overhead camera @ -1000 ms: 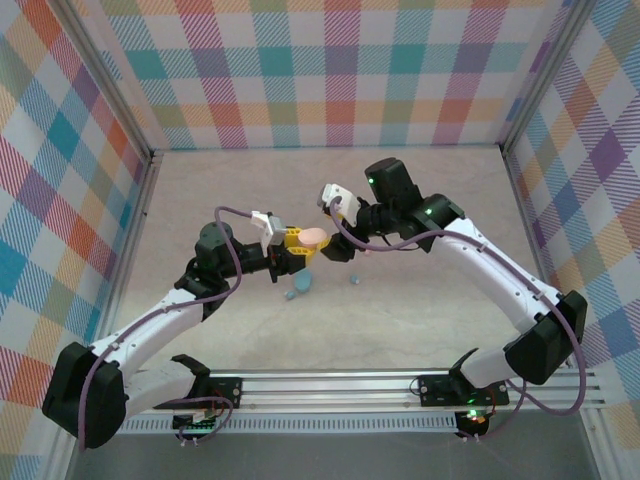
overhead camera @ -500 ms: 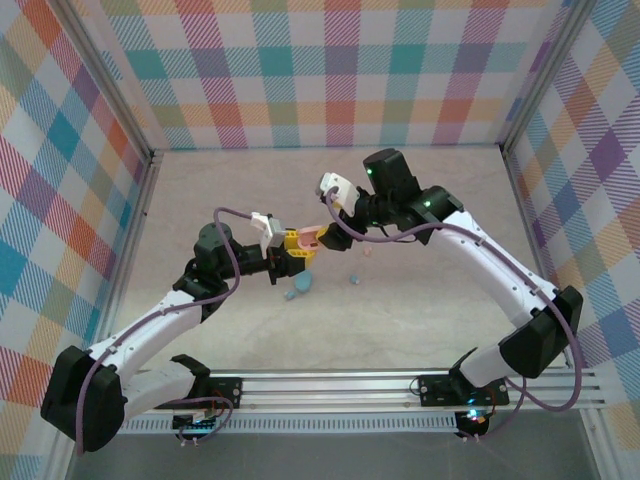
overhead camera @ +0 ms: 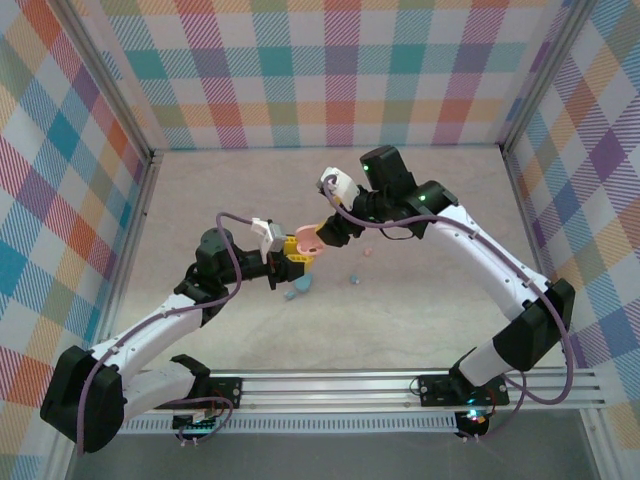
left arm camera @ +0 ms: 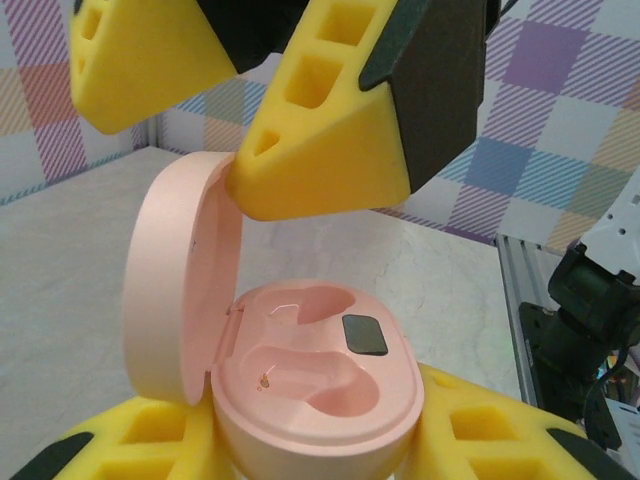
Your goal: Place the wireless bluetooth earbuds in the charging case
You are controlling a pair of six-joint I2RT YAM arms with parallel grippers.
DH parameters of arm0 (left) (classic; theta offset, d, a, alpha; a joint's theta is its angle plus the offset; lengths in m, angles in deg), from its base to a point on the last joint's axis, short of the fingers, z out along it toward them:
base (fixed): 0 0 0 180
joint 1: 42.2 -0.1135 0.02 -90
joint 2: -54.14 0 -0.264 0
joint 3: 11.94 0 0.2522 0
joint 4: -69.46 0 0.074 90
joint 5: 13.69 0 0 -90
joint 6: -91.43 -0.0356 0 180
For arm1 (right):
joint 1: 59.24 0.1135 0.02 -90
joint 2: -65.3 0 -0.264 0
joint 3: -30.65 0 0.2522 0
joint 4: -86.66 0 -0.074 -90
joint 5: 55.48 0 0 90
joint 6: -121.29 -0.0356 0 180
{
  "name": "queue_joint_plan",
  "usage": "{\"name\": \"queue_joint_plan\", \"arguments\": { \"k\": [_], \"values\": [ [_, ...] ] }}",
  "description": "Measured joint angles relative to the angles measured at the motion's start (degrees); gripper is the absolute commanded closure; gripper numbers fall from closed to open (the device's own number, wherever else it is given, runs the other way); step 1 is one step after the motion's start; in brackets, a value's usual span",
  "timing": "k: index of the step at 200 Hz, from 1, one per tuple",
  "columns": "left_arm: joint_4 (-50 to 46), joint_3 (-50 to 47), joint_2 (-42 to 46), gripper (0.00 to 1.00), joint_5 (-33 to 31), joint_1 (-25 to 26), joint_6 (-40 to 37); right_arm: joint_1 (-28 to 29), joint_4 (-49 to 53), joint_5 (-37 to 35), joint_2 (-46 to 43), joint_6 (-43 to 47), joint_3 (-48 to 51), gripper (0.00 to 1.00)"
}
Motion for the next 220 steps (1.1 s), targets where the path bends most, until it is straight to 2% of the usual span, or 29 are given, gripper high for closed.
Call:
{"name": "queue_joint_plan", "arguments": {
  "k": [84,132,171,220],
  "values": [
    [-0.76,-0.04,0.0,0.74,-3.8,0.0,-0.04,-1.73,1.7,5.22,-0.52,-6.03,-0.52,0.21],
    [-2.23,-0.92,0.5,0.74,-5.6,0.0,-0.09,-8.31,2.1,7.48,-3.76,-12.9,-0.61,0.24],
    [-3.5,-1.4,1.36,0.73,-6.47,0.0,-0.28,-13.09,2.84,2.84,-2.84,-22.23,-0.85,0.33],
    [-4.81,-1.4,2.6,0.73,-6.62,0.0,-0.72,-14.34,6.51,-4.83,8.55,-30.77,-0.66,0.45]
  ]
}}
